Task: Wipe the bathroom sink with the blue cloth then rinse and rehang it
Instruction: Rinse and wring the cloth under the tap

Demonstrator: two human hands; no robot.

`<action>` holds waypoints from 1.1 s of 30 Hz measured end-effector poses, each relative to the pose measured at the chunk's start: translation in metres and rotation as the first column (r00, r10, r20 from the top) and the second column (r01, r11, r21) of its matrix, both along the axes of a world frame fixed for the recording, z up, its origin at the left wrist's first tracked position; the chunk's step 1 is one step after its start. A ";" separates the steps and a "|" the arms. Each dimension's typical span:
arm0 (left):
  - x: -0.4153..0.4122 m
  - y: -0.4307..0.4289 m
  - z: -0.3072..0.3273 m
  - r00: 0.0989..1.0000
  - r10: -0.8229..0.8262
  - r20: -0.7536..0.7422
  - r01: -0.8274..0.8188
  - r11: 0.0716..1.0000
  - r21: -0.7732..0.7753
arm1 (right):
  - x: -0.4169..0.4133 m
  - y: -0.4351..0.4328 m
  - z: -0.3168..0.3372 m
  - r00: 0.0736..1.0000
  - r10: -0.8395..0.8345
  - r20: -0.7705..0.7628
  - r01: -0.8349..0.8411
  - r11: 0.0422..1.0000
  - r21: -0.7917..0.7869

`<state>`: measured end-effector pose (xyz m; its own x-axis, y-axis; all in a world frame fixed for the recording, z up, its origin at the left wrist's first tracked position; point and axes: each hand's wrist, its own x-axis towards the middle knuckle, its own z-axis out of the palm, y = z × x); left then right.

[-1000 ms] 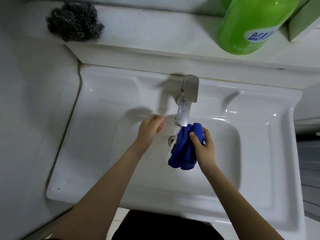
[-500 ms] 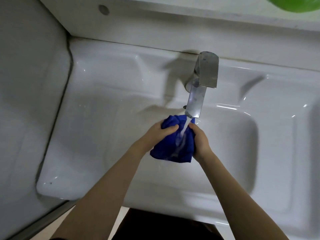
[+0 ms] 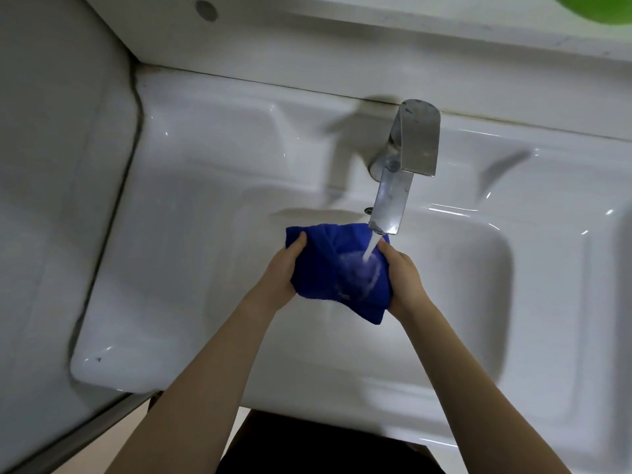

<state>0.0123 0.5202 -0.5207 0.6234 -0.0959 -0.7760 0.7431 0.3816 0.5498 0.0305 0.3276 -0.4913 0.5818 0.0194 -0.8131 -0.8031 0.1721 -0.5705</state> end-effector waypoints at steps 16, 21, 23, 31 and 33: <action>0.003 -0.030 -0.013 0.977 -0.193 -0.088 0.198 0.979 0.049 | -0.002 -0.007 -0.010 0.966 0.173 0.193 -0.130 0.968 -0.214; -0.001 -0.042 -0.019 0.993 -0.065 -0.096 0.063 0.998 -0.022 | -0.010 0.021 -0.010 0.937 0.225 0.268 -0.106 0.912 -0.396; -0.003 -0.039 -0.018 0.984 -0.118 -0.131 0.104 0.988 -0.114 | -0.010 0.028 -0.009 0.920 0.314 0.236 -0.169 0.859 -0.484; 0.012 -0.059 -0.018 0.992 0.035 -0.124 -0.034 0.999 0.006 | -0.027 0.063 -0.014 0.793 0.530 0.301 -0.181 0.677 -0.713; 0.010 -0.073 -0.015 0.987 0.016 -0.160 -0.005 0.998 0.067 | -0.005 0.053 -0.026 0.890 0.413 0.193 -0.150 0.666 -0.731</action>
